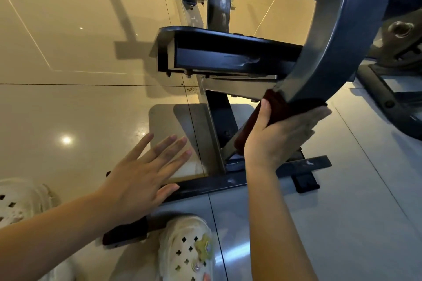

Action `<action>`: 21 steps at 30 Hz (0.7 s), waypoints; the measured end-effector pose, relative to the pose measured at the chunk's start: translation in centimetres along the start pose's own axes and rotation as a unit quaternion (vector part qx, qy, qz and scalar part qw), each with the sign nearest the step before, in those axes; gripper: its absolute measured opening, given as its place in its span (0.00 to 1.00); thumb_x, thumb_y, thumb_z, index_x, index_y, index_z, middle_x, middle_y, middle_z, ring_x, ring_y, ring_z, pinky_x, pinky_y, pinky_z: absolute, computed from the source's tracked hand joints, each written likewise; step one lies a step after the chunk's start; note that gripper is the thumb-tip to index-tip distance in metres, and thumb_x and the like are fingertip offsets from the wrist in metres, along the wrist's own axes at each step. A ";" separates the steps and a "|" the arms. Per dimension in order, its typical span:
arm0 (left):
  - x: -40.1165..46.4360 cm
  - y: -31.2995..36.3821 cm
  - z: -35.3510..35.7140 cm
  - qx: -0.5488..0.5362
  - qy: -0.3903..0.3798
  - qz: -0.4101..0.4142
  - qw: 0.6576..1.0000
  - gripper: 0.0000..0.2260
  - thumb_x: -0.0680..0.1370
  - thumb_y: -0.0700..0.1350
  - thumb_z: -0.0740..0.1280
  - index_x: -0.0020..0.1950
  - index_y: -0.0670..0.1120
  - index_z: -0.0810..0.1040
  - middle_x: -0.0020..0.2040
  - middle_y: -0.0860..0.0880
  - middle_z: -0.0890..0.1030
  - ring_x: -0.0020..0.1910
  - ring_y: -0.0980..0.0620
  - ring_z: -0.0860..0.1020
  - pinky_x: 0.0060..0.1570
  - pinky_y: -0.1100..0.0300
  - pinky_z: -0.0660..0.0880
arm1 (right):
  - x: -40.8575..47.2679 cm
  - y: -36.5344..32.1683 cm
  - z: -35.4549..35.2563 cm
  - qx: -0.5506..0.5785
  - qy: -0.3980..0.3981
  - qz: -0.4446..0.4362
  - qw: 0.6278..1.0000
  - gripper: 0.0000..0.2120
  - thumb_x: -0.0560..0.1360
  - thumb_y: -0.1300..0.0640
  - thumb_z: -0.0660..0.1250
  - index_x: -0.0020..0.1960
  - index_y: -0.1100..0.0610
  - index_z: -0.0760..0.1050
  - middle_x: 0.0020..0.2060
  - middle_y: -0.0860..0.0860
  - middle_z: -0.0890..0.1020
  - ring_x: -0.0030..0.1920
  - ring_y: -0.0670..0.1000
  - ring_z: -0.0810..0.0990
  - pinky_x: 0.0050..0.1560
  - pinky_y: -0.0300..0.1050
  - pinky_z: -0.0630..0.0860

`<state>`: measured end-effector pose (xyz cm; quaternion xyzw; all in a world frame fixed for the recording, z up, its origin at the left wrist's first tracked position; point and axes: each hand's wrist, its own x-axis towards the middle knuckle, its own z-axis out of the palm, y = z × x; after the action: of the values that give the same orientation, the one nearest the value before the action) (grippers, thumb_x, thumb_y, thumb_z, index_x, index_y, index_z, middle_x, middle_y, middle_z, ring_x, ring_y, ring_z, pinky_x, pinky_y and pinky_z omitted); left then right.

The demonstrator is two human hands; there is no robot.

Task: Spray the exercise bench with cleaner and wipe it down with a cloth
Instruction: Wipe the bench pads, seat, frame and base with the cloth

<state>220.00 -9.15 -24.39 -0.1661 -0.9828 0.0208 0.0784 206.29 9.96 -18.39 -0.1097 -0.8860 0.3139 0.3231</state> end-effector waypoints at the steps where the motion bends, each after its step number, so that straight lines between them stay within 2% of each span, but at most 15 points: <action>1: 0.1 -0.1 0.0 -0.004 0.000 -0.003 1.000 0.27 0.82 0.59 0.43 0.76 0.47 0.62 0.75 0.44 0.64 0.75 0.46 0.58 0.71 0.42 0.55 | -0.8 0.3 0.6 0.008 -0.008 0.016 1.000 0.49 0.75 0.31 0.51 0.78 0.67 0.41 0.78 0.63 0.49 0.78 0.61 0.51 0.76 0.53 0.46; 3: 0.1 -0.2 0.1 -0.011 -0.003 -0.019 1.000 0.27 0.82 0.59 0.44 0.76 0.47 0.62 0.76 0.44 0.64 0.75 0.47 0.58 0.71 0.43 0.54 | -2.6 0.8 2.0 0.033 -0.032 0.060 0.997 0.48 0.77 0.35 0.56 0.77 0.68 0.40 0.78 0.64 0.48 0.78 0.61 0.53 0.76 0.51 0.48; 7: -1.2 -0.6 0.6 -0.024 -0.025 -0.040 0.999 0.28 0.80 0.59 0.50 0.76 0.46 0.63 0.76 0.45 0.64 0.75 0.48 0.59 0.71 0.45 0.54 | -5.3 2.4 4.1 0.076 -0.106 0.146 0.981 0.48 0.77 0.38 0.58 0.77 0.63 0.33 0.78 0.60 0.42 0.77 0.61 0.54 0.74 0.54 0.62; 9: -1.8 -0.8 0.7 -0.028 -0.034 -0.049 0.998 0.28 0.80 0.59 0.51 0.76 0.46 0.63 0.76 0.45 0.65 0.75 0.48 0.59 0.71 0.45 0.55 | -6.0 3.2 4.5 0.100 -0.155 0.197 0.963 0.48 0.78 0.43 0.62 0.77 0.60 0.29 0.78 0.57 0.38 0.78 0.58 0.52 0.74 0.51 0.58; 11: -2.3 -1.0 0.8 -0.030 -0.042 -0.057 0.997 0.28 0.80 0.59 0.50 0.76 0.46 0.63 0.76 0.45 0.64 0.75 0.48 0.59 0.71 0.46 0.55 | -6.7 4.0 5.0 0.092 -0.187 0.209 0.955 0.48 0.79 0.46 0.63 0.76 0.60 0.28 0.78 0.57 0.37 0.78 0.58 0.49 0.75 0.50 0.55; 13: -2.5 -1.2 0.9 -0.032 -0.050 -0.063 0.996 0.28 0.80 0.59 0.50 0.77 0.47 0.62 0.76 0.46 0.64 0.75 0.48 0.58 0.72 0.46 0.54 | -7.2 4.7 5.4 0.050 -0.220 0.209 0.951 0.48 0.79 0.44 0.62 0.76 0.61 0.28 0.78 0.58 0.37 0.78 0.58 0.49 0.77 0.51 0.55; 16: -2.6 -1.1 1.2 -0.040 -0.049 -0.066 0.996 0.28 0.80 0.59 0.51 0.77 0.47 0.62 0.76 0.45 0.64 0.75 0.48 0.58 0.72 0.47 0.53 | -7.7 6.0 5.7 -0.094 -0.289 0.208 0.930 0.47 0.80 0.39 0.56 0.76 0.65 0.29 0.78 0.61 0.38 0.79 0.58 0.42 0.76 0.46 0.42; 18: -2.5 -0.9 1.4 -0.052 -0.043 -0.071 0.995 0.28 0.80 0.59 0.51 0.77 0.47 0.62 0.76 0.45 0.63 0.75 0.48 0.58 0.71 0.47 0.54 | -7.6 6.5 5.6 -0.185 -0.329 0.191 0.906 0.46 0.80 0.37 0.52 0.75 0.67 0.29 0.77 0.63 0.38 0.78 0.59 0.39 0.75 0.47 0.37; 21: -2.1 -0.7 1.3 -0.071 -0.045 -0.076 0.994 0.27 0.81 0.59 0.50 0.77 0.47 0.62 0.76 0.45 0.64 0.75 0.48 0.58 0.70 0.46 0.55 | -7.1 6.6 5.5 -0.263 -0.393 0.177 0.863 0.47 0.80 0.36 0.50 0.74 0.70 0.30 0.77 0.66 0.38 0.78 0.62 0.40 0.76 0.50 0.38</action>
<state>221.50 -10.49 -25.95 -0.0954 -0.9940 -0.0477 0.0235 208.14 9.62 -29.37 -0.2133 -0.9548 0.1388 -0.1537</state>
